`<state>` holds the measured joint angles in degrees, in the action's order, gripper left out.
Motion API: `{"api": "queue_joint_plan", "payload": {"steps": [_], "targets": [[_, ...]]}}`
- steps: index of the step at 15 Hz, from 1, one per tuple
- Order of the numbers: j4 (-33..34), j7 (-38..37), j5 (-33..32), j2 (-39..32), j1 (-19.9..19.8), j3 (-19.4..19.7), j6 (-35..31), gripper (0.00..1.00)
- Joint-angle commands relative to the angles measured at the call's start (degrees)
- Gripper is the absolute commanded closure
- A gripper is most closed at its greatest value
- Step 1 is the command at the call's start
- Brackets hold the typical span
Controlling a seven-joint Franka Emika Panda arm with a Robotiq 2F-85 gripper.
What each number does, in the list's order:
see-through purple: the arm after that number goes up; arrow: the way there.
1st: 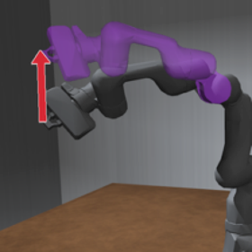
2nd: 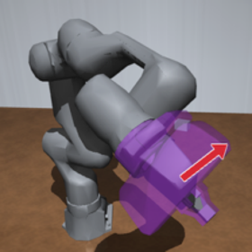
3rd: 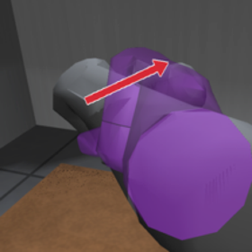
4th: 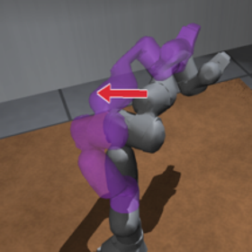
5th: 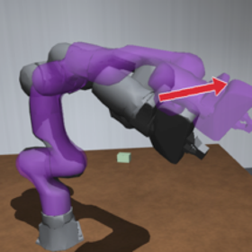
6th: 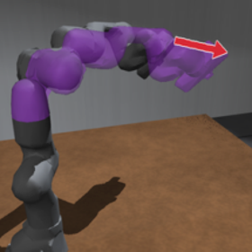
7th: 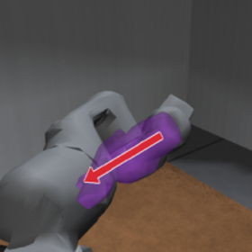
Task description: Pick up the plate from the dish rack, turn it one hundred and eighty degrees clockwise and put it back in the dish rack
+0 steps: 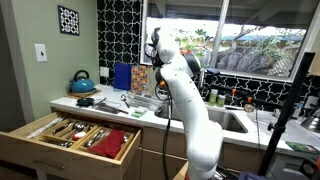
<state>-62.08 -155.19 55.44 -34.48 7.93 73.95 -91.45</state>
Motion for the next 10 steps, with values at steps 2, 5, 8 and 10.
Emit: {"api": "queue_joint_plan", "payload": {"steps": [2,5,8,10], "targets": [[-8.2,-0.5,11.5,-2.9,6.7,9.5,-5.0,0.98],[-8.6,-0.5,12.2,-4.9,7.3,9.8,-6.3,1.0],[-8.4,-1.3,12.8,-6.9,7.0,9.7,-5.4,0.97],[-5.6,-3.4,12.1,-7.3,4.6,6.9,-5.0,0.95]]}}
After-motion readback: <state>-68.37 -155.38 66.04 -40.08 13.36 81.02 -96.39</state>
